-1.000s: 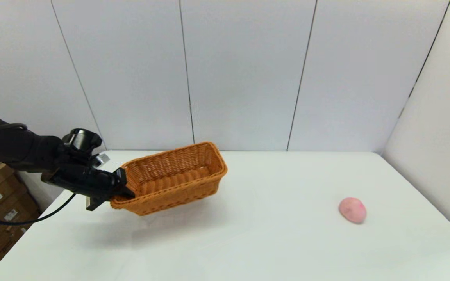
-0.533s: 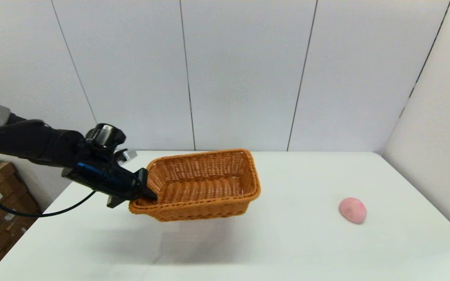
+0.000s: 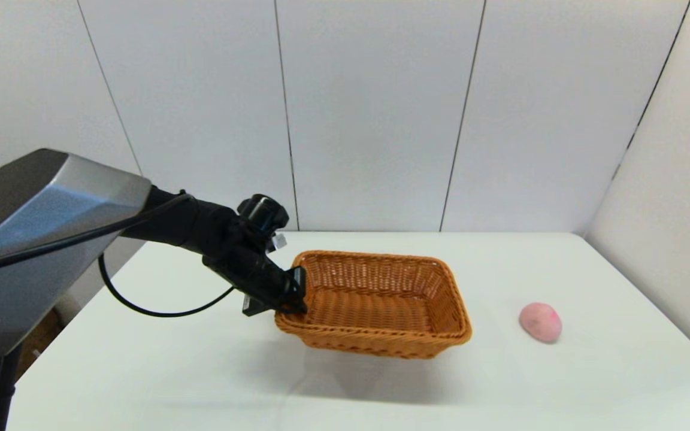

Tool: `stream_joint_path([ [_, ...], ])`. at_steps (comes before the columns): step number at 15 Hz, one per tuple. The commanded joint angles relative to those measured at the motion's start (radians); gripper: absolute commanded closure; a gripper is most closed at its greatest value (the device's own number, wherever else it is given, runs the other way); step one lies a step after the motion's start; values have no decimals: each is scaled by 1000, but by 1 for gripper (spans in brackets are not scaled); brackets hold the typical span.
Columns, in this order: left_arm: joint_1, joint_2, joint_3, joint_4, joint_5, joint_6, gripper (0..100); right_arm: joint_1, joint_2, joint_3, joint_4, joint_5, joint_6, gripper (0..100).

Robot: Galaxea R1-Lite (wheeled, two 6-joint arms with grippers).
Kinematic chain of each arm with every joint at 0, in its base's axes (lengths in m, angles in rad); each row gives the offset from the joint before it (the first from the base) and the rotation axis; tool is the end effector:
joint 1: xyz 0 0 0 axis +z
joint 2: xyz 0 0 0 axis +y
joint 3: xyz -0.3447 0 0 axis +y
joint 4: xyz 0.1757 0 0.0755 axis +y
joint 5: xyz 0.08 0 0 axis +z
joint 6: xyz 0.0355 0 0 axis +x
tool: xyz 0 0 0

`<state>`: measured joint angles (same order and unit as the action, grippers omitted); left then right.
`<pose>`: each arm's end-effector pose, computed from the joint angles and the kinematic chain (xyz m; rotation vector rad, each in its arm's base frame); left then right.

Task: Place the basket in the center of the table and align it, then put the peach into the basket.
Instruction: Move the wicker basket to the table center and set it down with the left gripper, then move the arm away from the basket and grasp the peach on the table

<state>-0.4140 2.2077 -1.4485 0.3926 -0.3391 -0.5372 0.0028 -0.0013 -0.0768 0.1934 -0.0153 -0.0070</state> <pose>0.3895 -0.1840 0.1073 -0.4082 1.3218 -0.3333 -0.0607 -0.0007 0.0752 -0.0080 0.1153 -0.0121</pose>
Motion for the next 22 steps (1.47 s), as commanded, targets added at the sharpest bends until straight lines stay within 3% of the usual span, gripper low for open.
stream_joint_path([
  [1,-23,75,-27,3,9,-27,100,0,0,0,1,0,-1,0],
  [2,-23,75,-26,3,11,-29,0,0,0,0,1,0,-1,0],
  [9,-14,18,-30,14,85,-18,0,0,0,0,0,0,-1,0],
  [14,132,-229,-27,68,118,95,0,0,0,2,0,-2,2,0],
  [18,302,-483,14,270,120,287,0,0,0,2,0,-2,2,0],
  [22,322,-784,229,301,247,316,0,0,0,2,0,-2,1,0],
])
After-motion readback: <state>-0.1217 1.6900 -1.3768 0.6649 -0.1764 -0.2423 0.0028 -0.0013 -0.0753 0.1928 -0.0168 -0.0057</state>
